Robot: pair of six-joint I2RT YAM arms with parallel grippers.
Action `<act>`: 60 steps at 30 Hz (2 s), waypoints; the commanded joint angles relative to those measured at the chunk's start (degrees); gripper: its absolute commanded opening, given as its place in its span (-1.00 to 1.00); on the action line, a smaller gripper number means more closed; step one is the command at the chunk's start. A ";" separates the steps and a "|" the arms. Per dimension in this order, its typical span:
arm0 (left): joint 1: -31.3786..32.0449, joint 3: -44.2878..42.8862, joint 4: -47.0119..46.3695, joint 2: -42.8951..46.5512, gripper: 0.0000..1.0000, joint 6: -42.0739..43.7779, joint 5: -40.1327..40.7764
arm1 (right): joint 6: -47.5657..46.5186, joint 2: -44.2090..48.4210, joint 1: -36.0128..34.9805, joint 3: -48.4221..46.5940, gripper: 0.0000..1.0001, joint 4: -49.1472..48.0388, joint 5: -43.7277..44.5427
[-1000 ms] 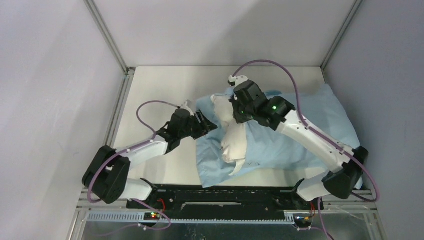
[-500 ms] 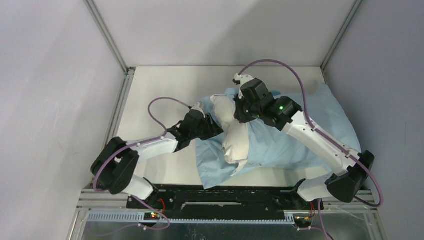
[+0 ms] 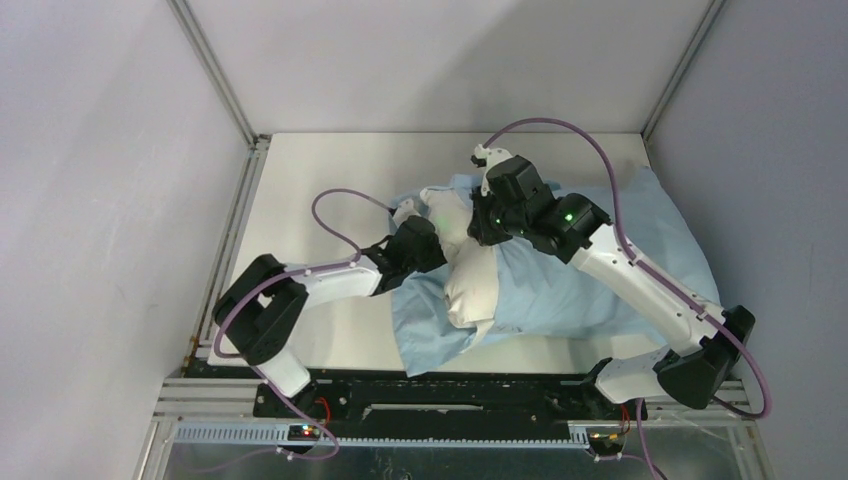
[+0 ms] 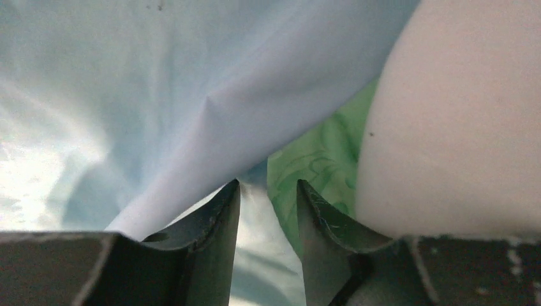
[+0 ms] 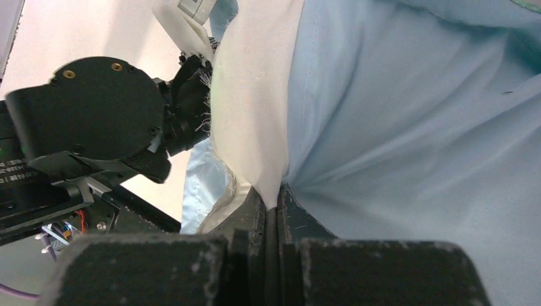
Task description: Put the pillow into the pillowcase
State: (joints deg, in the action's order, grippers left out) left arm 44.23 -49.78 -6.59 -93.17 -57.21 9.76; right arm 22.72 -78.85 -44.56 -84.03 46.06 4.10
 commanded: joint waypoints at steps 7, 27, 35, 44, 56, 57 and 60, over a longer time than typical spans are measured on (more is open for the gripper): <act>1.91 -3.30 3.72 -3.50 -0.25 -2.41 13.39 | 1.34 4.20 -0.83 -1.52 -1.00 -5.79 -0.21; -0.02 17.08 5.82 29.46 -1.00 2.30 3.52 | 3.40 -4.13 1.78 4.48 -1.00 -5.79 21.21; -0.48 22.34 0.88 30.61 -1.00 3.45 -1.31 | -1.46 -5.56 -4.31 5.58 -0.74 -11.50 16.06; -1.67 21.35 -0.84 28.73 -1.00 1.30 -3.52 | -11.02 3.66 -16.81 6.57 0.45 -11.06 13.76; -3.16 27.67 -4.71 29.78 -1.00 -6.50 -3.52 | -15.85 -6.15 -17.12 -0.93 0.55 -12.17 14.66; -3.10 28.83 -5.64 29.99 -1.00 -7.44 -3.13 | -17.29 -8.97 -17.17 -3.25 0.53 -11.15 15.11; -3.59 32.37 -9.25 30.09 -1.00 -10.44 -2.51 | -20.57 -16.81 -17.83 -8.73 0.47 -10.28 15.62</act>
State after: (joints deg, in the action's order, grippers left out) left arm 41.47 -21.67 -9.98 -64.58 -62.54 5.48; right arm 7.51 -88.07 -61.39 -85.45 36.29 18.68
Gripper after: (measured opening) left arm 0.003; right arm 0.750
